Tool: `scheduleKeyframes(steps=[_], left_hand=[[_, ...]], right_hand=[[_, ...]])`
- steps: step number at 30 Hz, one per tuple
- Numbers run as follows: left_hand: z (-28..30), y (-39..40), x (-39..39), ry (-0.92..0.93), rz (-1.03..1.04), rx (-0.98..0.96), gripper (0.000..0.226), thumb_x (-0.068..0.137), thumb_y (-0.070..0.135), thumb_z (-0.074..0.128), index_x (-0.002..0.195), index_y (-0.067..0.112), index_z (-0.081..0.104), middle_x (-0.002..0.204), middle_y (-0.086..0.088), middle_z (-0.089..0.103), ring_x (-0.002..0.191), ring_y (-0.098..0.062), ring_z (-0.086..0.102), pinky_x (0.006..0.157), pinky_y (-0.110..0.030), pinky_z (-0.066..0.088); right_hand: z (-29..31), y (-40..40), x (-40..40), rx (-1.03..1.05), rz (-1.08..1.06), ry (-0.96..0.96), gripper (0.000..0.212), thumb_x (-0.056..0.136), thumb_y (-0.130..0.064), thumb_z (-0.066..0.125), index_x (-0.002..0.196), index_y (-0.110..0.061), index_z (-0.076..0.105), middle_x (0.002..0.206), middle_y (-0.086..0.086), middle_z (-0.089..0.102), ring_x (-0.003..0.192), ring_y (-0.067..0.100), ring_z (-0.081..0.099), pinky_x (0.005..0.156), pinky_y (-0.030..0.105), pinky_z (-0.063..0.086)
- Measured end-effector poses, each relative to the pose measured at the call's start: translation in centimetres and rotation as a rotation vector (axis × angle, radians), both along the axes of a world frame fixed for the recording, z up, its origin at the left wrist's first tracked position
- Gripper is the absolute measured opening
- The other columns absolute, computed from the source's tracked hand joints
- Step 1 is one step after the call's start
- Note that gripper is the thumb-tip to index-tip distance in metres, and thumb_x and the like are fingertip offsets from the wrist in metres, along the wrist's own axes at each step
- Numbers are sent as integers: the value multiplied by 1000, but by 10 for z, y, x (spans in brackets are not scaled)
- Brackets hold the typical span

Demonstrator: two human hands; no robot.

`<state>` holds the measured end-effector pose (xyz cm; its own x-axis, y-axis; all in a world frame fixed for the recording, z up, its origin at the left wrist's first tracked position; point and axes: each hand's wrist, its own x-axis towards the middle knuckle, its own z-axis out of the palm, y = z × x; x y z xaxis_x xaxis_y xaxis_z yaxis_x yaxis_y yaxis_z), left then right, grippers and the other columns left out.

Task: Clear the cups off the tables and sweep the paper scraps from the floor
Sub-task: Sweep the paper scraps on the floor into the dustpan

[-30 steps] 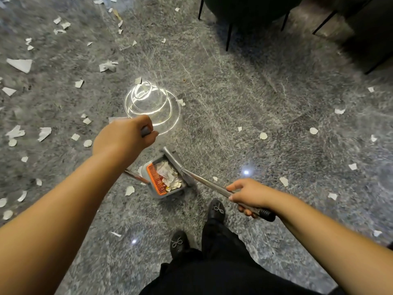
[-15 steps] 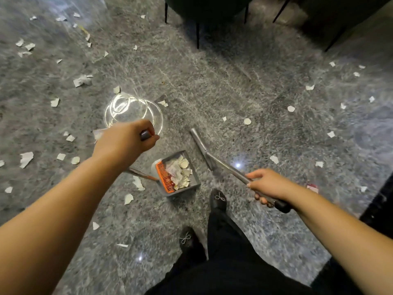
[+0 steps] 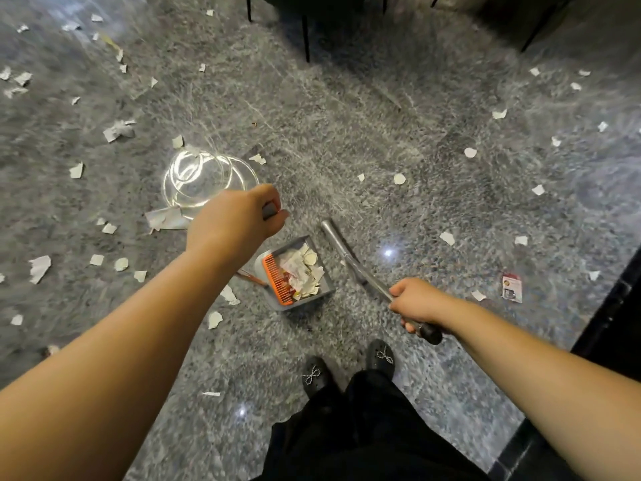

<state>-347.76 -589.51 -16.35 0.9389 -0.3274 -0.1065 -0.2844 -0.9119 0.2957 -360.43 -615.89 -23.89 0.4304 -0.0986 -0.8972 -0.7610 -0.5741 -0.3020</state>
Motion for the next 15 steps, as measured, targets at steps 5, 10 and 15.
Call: scheduleKeyframes(steps=[5, 10, 15], left_hand=[[0, -2, 1, -6, 12, 28, 24, 92, 49, 59, 91, 25, 59, 68, -1, 60, 58, -24, 56, 45, -24, 38], [4, -2, -1, 21, 50, -14, 22, 89, 49, 62, 90, 27, 60, 66, 3, 58, 58, -23, 56, 48, -27, 43], [5, -10, 1, 27, 82, -69, 19, 86, 51, 65, 86, 32, 61, 65, 8, 56, 61, -21, 55, 53, -28, 41]], right_hand=[[3, 12, -4, 98, -39, 15, 34, 92, -2, 52, 127, -4, 54, 65, 9, 54, 32, 10, 48, 34, 17, 37], [14, -8, -17, 143, -193, 4, 43, 93, -5, 54, 135, -14, 50, 53, 5, 56, 32, 12, 47, 37, 21, 39], [26, -29, -40, 127, -300, -45, 43, 94, -7, 54, 136, -15, 49, 59, 9, 56, 32, 12, 48, 36, 20, 38]])
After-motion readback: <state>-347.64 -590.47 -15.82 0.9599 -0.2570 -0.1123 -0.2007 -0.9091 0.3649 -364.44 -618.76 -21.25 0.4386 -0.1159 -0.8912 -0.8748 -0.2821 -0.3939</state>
